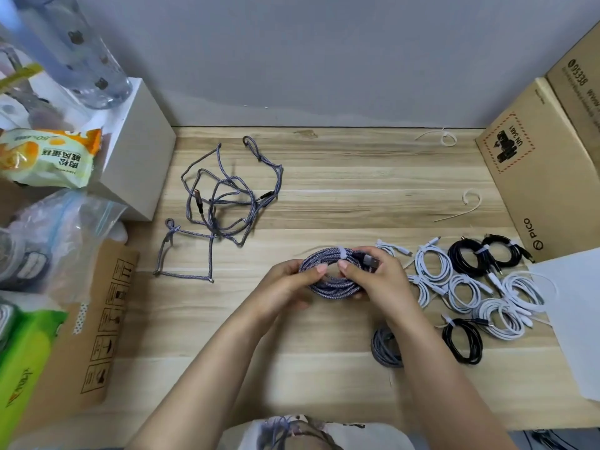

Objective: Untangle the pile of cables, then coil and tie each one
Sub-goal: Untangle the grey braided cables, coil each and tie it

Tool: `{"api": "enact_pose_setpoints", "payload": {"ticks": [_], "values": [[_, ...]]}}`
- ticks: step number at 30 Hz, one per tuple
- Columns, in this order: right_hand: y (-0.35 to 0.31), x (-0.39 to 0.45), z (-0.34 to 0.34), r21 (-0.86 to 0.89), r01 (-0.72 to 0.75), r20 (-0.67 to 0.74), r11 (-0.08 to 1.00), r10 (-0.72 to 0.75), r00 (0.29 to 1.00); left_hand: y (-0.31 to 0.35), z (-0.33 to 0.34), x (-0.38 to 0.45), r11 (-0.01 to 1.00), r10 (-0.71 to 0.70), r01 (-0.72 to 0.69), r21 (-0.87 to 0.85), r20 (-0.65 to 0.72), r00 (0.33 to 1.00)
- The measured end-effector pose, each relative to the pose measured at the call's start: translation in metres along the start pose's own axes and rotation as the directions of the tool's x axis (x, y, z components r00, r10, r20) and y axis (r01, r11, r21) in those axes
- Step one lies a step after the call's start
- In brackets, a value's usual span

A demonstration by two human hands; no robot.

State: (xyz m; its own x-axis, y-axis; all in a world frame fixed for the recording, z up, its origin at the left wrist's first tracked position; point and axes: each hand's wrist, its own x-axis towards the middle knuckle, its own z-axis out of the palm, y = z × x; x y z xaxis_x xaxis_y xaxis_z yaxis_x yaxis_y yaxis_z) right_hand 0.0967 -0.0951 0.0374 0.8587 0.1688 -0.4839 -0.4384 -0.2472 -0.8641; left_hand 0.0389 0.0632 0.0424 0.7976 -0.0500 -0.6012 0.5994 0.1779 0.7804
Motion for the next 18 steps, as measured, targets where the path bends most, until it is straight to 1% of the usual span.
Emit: {"api": "enact_pose_setpoints", "payload": {"ticks": [2, 4, 6, 8, 10, 12, 13, 14, 15, 18], "values": [[0.010, 0.013, 0.003, -0.122, -0.002, -0.021, 0.993, 0.000, 1.000, -0.008, 0.001, 0.018, 1.000, -0.014, 0.014, 0.017, -0.021, 1.000], [0.020, 0.025, 0.004, -0.240, -0.021, -0.039, 0.971, 0.012, 0.999, -0.019, 0.002, 0.037, 0.999, -0.014, 0.018, 0.051, -0.076, 0.997], [0.031, 0.037, 0.005, -0.359, -0.031, -0.061, 0.933, 0.009, 0.998, -0.031, 0.004, 0.053, 0.990, -0.014, 0.037, 0.136, -0.165, 0.986], [0.041, 0.046, 0.004, -0.484, -0.029, -0.075, 0.875, -0.008, 0.997, -0.041, 0.011, 0.063, 0.960, 0.024, 0.049, 0.277, -0.254, 0.967], [0.046, 0.050, 0.001, -0.569, -0.029, -0.097, 0.822, -0.032, 0.995, -0.043, 0.019, 0.067, 0.879, 0.121, 0.040, 0.475, -0.303, 0.945], [0.045, 0.052, -0.003, -0.612, -0.036, -0.124, 0.790, -0.051, 0.991, -0.041, 0.027, 0.069, 0.732, 0.173, 0.090, 0.675, -0.312, 0.934], [0.042, 0.051, -0.005, -0.645, -0.036, -0.136, 0.763, -0.068, 0.988, -0.038, 0.029, 0.069, 0.661, 0.185, 0.115, 0.741, -0.310, 0.933], [0.040, 0.052, -0.007, -0.689, -0.039, -0.143, 0.724, -0.083, 0.986, -0.037, 0.031, 0.070, 0.616, 0.194, 0.124, 0.778, -0.303, 0.933], [0.036, 0.052, -0.008, -0.729, -0.050, -0.149, 0.683, -0.087, 0.985, -0.036, 0.032, 0.072, 0.600, 0.186, 0.127, 0.790, -0.293, 0.938], [0.026, 0.050, -0.010, -0.828, -0.080, -0.154, 0.556, -0.089, 0.984, -0.036, 0.036, 0.077, 0.623, 0.140, 0.117, 0.773, -0.257, 0.956]]}}
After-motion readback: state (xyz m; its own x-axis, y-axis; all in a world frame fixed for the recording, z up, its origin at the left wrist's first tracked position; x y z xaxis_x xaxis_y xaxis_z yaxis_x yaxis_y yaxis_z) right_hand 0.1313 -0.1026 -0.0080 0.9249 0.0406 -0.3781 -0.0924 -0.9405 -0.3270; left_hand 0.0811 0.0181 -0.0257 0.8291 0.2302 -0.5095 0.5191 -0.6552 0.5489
